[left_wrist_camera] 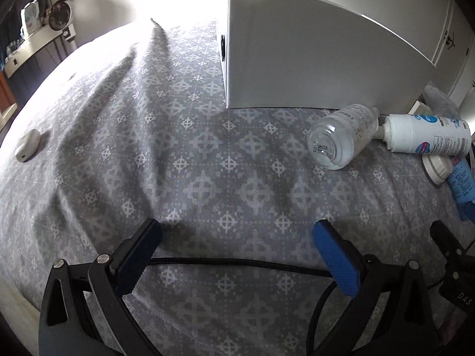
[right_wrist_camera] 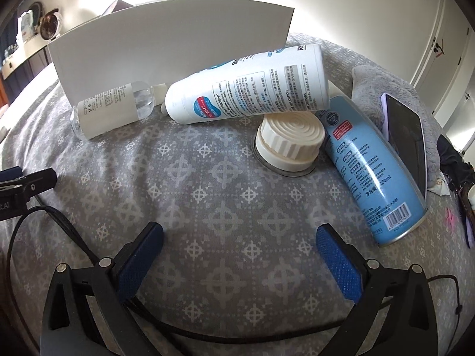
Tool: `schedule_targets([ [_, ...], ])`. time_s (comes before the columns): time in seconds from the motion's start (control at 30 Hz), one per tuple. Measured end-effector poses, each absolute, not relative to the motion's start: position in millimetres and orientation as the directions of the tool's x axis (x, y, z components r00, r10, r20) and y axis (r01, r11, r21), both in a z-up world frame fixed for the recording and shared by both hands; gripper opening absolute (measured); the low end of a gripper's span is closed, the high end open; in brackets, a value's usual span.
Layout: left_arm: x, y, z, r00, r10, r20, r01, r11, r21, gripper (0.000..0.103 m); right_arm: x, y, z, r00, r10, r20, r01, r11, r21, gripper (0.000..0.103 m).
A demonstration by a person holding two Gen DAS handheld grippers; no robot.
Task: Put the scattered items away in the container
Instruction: 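Move the left gripper toward the clear bottle while the right gripper grasps the white spray bottle, then carry the white spray bottle into the box and open the right gripper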
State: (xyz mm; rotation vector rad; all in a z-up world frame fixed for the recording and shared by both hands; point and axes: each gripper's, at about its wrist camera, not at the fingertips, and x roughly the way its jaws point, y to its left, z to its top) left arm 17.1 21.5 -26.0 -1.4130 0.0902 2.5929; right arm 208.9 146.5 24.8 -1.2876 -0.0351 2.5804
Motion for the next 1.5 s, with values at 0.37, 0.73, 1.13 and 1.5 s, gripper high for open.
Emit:
schedule_targets([
  [0.37,23,28,-30,-0.573,0.112,-0.812,-0.197,-0.98,0.003,0.103,156,65,59,-0.673,0.574,-0.467,0.031,-0.609,-0.793,0.103],
  [0.73,32,33,-30,-0.605,0.104,-0.79,-0.196,-0.98,0.021,0.103,93,79,12,-0.612,0.658,-0.44,0.136,-0.46,-0.877,0.103],
  [1.13,32,32,-30,-0.608,0.103,-0.788,-0.196,-0.98,0.023,0.103,109,80,16,-0.637,0.615,-0.464,0.126,-0.511,-0.85,0.048],
  [1.5,32,32,-30,-0.608,0.102,-0.787,-0.196,-0.98,0.023,0.103,158,88,52,-0.683,0.596,-0.422,0.0,-0.578,-0.816,0.043],
])
